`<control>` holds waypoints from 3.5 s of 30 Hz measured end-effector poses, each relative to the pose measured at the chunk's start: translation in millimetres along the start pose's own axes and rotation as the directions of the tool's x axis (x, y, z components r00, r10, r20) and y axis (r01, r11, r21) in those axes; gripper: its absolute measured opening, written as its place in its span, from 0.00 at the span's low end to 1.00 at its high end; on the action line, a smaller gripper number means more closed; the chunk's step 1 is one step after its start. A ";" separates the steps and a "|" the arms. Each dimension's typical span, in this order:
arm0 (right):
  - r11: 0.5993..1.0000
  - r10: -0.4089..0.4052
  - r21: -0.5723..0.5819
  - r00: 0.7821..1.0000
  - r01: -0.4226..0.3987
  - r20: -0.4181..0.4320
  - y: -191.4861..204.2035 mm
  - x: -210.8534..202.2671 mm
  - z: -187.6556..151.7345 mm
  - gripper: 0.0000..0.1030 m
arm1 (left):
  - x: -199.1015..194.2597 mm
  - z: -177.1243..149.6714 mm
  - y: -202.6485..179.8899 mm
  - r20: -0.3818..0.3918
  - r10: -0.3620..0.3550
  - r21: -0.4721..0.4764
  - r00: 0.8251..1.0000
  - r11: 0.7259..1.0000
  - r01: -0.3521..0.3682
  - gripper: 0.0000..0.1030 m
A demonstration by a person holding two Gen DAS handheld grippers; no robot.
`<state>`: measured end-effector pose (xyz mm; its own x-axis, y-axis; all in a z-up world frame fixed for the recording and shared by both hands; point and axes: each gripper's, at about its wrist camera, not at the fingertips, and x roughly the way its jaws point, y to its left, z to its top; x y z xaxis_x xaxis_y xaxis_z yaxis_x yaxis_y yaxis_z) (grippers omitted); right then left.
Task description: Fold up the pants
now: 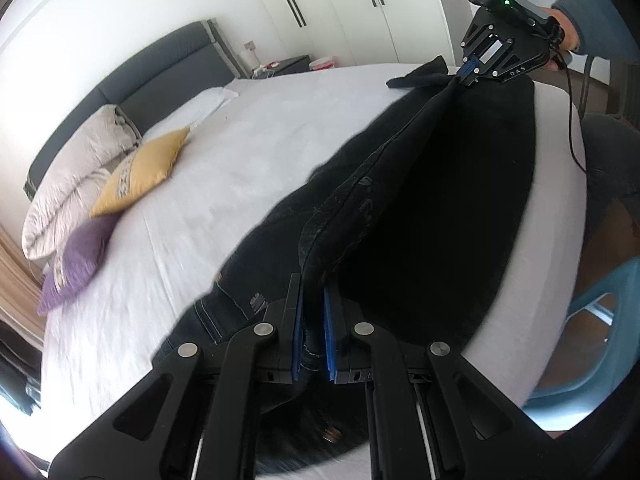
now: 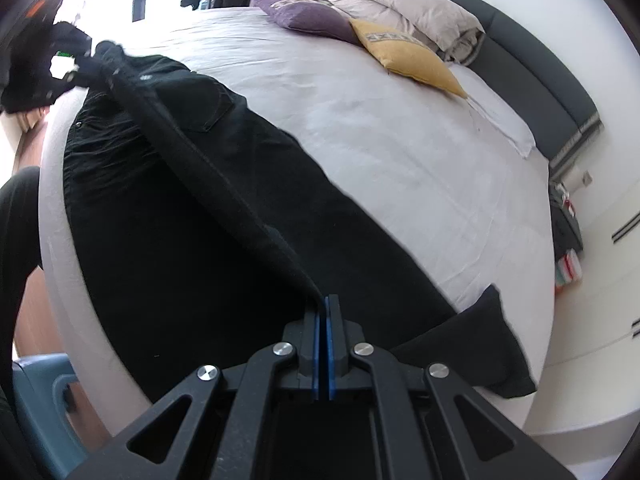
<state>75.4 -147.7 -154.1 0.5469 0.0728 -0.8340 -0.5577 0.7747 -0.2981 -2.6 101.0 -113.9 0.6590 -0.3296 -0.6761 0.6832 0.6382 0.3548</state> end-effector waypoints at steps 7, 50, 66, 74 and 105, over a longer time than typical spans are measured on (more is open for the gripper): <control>0.999 -0.041 -0.031 0.999 0.041 -0.018 30.2 -4.9 -12.8 0.03 | -5.3 -30.7 -22.0 -0.017 -0.009 -0.012 1.000 1.000 0.009 0.07; 0.949 -0.211 -0.248 0.977 0.197 -0.030 137.4 7.3 -56.4 0.07 | -4.9 -83.3 -11.9 -0.140 -0.052 -0.094 0.989 0.995 0.039 0.69; 0.979 -0.009 0.201 0.987 -0.023 0.159 65.8 -45.4 -27.0 0.46 | 35.5 24.1 9.5 0.020 -0.133 -0.384 0.991 0.914 0.130 0.72; 0.910 0.091 0.405 0.996 -0.085 0.004 44.8 -0.6 -63.8 0.48 | 75.9 -3.5 -40.2 -0.152 -0.129 -0.356 0.980 0.932 0.068 0.72; 0.525 0.128 0.784 0.880 0.330 -0.457 -185.2 106.6 -28.2 0.24 | 89.7 -2.1 -41.8 -0.091 -0.117 -0.427 0.989 0.902 0.068 0.75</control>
<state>219.3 -301.2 -200.9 0.1243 -0.1235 -0.9845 0.3773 0.9236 -0.0682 27.2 46.2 -190.7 0.5432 -0.3377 -0.7687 0.5265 0.8502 -0.0015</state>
